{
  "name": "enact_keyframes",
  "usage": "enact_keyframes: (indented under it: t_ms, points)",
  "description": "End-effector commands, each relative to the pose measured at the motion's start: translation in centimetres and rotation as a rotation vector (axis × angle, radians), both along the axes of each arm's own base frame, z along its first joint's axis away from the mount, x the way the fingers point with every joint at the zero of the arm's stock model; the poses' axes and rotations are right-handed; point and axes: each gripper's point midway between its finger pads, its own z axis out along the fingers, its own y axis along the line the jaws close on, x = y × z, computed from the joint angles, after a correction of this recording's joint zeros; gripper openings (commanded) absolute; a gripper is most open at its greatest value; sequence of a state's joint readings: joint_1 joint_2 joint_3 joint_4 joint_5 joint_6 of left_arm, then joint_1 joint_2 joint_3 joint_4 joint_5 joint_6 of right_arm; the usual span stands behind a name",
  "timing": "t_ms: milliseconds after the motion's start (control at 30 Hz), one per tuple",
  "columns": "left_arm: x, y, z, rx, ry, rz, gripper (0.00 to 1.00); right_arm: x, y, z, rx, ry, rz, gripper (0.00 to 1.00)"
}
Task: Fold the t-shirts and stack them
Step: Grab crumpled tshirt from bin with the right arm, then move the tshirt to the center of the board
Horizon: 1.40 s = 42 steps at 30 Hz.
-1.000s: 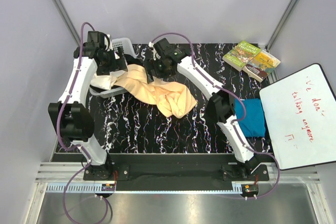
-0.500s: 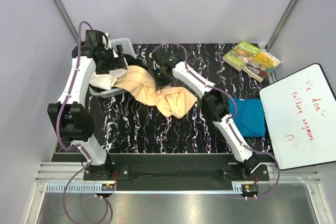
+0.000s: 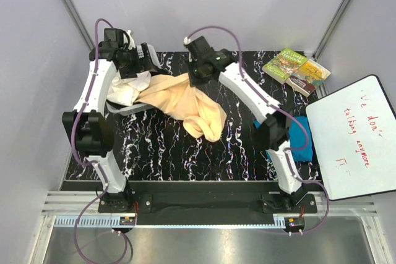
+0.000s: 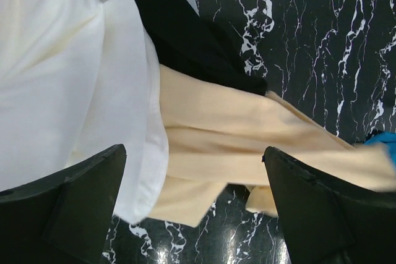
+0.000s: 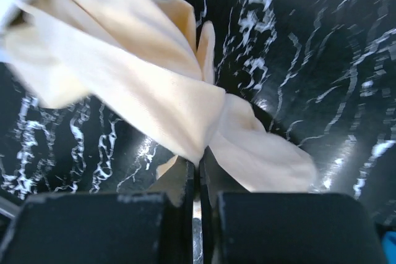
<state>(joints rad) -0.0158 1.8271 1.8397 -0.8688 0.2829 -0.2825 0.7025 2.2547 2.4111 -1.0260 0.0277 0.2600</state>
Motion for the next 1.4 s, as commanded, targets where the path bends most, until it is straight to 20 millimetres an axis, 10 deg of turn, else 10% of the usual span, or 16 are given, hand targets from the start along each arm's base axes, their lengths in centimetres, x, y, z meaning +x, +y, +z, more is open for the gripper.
enact_keyframes:
  t_ms: [0, 300, 600, 667, 700, 767, 933, 1067, 1367]
  points:
    - [2.9, -2.2, 0.8, -0.062, -0.05, -0.041, 0.99, -0.5, -4.2, 11.7, 0.04, -0.262, -0.1, 0.0]
    - [4.2, -4.8, -1.5, -0.056, -0.013, -0.087, 0.99, -1.0, -11.6, 19.1, -0.063, -0.501, -0.304, 0.0]
    - [3.9, -5.9, -6.9, -0.03, 0.082, -0.137, 0.89, -1.0, -12.7, 21.5, -0.074, -0.565, -0.32, 0.0]
    - [3.9, -6.8, -3.5, -0.03, -0.035, -0.174, 0.77, -1.1, -12.8, 21.7, -0.066, -0.567, -0.324, 0.0]
    - [4.4, -7.2, -1.8, -0.033, -0.096, -0.181, 0.4, -1.1, -12.8, 21.9, -0.065, -0.571, -0.327, 0.0]
    - [4.4, -7.6, 1.3, -0.044, -0.156, -0.162, 0.0, -1.3, -13.0, 22.4, -0.059, -0.579, -0.33, 0.0]
    - [3.2, -10.3, 9.7, -0.106, -0.358, -0.184, 0.0, -1.5, -13.5, 22.4, -0.075, -0.579, -0.335, 0.0]
    - [1.9, -13.6, 12.3, -0.19, -0.398, -0.255, 0.0, -1.7, -13.6, 21.2, -0.09, -0.55, -0.333, 0.0]
    - [-0.7, -18.3, 3.2, -0.246, -0.134, -0.316, 0.0, -1.3, -14.6, 20.4, -0.163, -0.558, -0.368, 0.0]
